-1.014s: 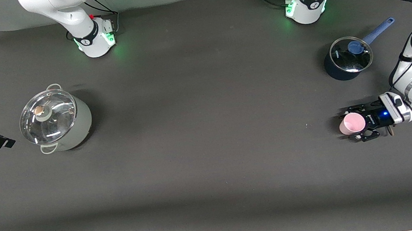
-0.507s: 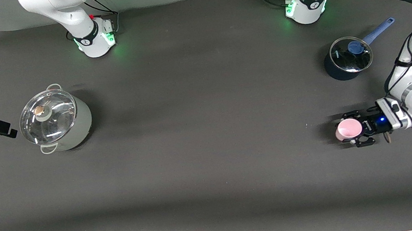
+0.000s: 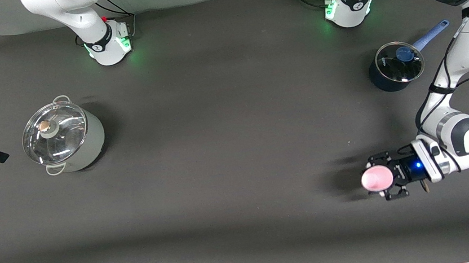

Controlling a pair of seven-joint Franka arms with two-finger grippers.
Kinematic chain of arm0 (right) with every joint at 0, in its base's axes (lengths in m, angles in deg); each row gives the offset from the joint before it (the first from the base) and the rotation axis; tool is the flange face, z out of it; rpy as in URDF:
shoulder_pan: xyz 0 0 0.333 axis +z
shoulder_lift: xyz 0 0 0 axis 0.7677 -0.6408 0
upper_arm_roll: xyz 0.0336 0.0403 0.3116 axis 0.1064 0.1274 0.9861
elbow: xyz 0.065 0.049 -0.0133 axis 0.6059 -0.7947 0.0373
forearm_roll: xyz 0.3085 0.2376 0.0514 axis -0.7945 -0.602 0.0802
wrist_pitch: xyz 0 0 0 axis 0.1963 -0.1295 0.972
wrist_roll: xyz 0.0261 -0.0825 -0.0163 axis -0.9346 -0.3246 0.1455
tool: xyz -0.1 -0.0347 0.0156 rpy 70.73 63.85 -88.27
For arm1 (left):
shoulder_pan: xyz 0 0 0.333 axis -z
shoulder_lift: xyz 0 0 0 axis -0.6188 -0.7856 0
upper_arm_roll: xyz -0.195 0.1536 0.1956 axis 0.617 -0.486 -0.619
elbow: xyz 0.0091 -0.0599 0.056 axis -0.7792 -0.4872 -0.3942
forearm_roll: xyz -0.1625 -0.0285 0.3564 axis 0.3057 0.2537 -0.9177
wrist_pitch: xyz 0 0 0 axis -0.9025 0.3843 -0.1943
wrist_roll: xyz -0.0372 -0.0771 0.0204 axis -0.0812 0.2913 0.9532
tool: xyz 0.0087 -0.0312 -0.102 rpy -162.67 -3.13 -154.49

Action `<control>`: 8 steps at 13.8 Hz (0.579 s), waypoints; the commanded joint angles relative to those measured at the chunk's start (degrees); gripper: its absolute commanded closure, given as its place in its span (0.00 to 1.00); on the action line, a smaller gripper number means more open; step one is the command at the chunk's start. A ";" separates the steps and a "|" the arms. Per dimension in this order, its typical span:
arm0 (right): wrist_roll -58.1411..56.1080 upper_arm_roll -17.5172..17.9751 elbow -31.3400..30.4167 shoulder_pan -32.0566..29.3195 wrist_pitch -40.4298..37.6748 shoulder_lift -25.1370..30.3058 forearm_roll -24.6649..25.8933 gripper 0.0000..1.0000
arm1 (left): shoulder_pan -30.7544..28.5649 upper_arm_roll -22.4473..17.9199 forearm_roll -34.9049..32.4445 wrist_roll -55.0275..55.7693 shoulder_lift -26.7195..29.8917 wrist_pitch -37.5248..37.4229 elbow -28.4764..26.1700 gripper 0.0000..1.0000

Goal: Transfer pink cup from left to right arm
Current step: 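Lift the pink cup with the left gripper toward the table middle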

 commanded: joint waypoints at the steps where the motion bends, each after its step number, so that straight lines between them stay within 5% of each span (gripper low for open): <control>1: 6.52 0.11 1.26 1.03 -0.73 -0.44 -0.48 0.01 | 2.90 5.14 0.86 4.11 0.69 9.62 1.27 1.00; 8: 6.17 0.11 1.17 0.86 -0.65 -1.23 -0.57 0.01 | 7.11 28.24 0.68 15.34 0.95 43.88 1.71 1.00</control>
